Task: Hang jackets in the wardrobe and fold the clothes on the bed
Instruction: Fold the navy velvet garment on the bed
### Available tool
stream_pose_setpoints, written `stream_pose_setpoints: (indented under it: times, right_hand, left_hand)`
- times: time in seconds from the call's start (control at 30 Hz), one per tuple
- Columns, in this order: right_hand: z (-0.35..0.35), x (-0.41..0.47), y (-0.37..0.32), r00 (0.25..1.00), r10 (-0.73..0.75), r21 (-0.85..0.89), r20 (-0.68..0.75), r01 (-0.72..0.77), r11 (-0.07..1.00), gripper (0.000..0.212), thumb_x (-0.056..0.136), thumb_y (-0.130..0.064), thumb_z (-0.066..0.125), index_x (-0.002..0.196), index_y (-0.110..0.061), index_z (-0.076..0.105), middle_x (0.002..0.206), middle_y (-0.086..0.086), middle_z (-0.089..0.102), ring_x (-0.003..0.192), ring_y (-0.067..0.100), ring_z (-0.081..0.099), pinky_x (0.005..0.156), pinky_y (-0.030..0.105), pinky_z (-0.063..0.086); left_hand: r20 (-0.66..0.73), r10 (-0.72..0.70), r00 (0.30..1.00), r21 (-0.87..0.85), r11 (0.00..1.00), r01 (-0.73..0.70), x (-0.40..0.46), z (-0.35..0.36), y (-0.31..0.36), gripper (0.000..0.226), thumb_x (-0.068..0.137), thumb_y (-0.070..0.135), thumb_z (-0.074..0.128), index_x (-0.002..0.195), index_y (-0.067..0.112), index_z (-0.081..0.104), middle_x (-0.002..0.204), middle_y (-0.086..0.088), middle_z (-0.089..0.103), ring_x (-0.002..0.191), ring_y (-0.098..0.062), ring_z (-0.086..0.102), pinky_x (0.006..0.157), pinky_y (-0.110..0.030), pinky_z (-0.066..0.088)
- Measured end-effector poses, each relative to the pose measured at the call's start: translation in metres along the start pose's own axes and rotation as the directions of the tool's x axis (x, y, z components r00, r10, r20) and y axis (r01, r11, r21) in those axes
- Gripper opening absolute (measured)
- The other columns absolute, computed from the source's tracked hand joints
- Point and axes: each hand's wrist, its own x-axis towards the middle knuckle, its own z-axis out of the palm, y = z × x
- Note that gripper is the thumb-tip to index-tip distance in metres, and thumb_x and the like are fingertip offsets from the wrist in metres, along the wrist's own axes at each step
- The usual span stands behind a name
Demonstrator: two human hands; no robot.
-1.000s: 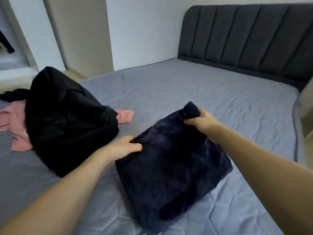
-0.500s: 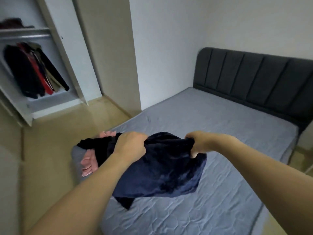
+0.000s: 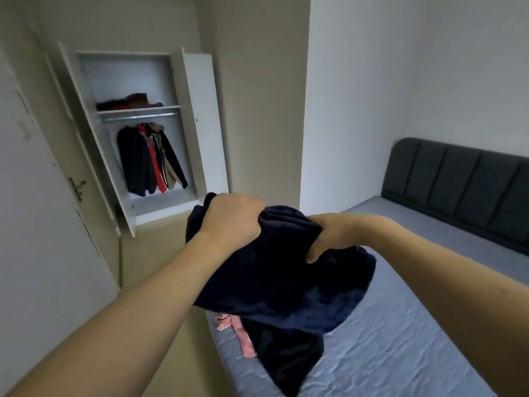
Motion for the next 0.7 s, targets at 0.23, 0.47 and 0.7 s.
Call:
stream_pose_setpoints:
  times: [0.23, 0.47, 0.7]
  right_hand:
    - [-0.016, 0.083, -0.111, 0.963, -0.232, -0.139, -0.139, 0.213, 0.967, 0.042, 0.079, -0.033, 0.077, 0.113, -0.036, 0.052, 0.112, -0.01, 0.061, 0.103, 0.017, 0.059, 0.089, 0.034, 0.046]
    - [-0.031, 0.216, -0.166, 0.9, -0.385, -0.373, -0.202, 0.293, 0.88, 0.046, 0.084, -0.046, 0.07, 0.118, -0.027, 0.045, 0.108, -0.009, 0.053, 0.095, 0.016, 0.051, 0.082, 0.03, 0.038]
    - [-0.08, 0.412, -0.225, 0.858, -0.482, -0.454, -0.179, 0.363, 0.814, 0.04, 0.083, -0.051, 0.067, 0.108, -0.033, 0.042, 0.106, -0.01, 0.055, 0.098, 0.019, 0.057, 0.084, 0.036, 0.045]
  left_hand:
    - [0.046, -0.148, 0.988, 0.097, 0.985, 0.144, -0.022, -0.006, -0.138, 0.024, 0.08, 0.013, 0.041, 0.099, 0.017, 0.056, 0.073, 0.001, 0.057, 0.058, -0.02, 0.047, 0.052, -0.033, 0.041]
    - [-0.063, -0.032, 0.998, 0.2, 0.979, 0.044, 0.015, 0.061, -0.261, 0.059, 0.085, 0.054, 0.019, 0.106, 0.015, 0.058, 0.071, 0.004, 0.059, 0.059, -0.019, 0.052, 0.054, -0.031, 0.039]
    - [-0.149, 0.016, 0.989, 0.219, 0.976, 0.017, 0.097, 0.15, -0.406, 0.069, 0.081, 0.077, 0.006, 0.098, 0.022, 0.045, 0.063, 0.01, 0.053, 0.052, -0.014, 0.052, 0.047, -0.028, 0.04]
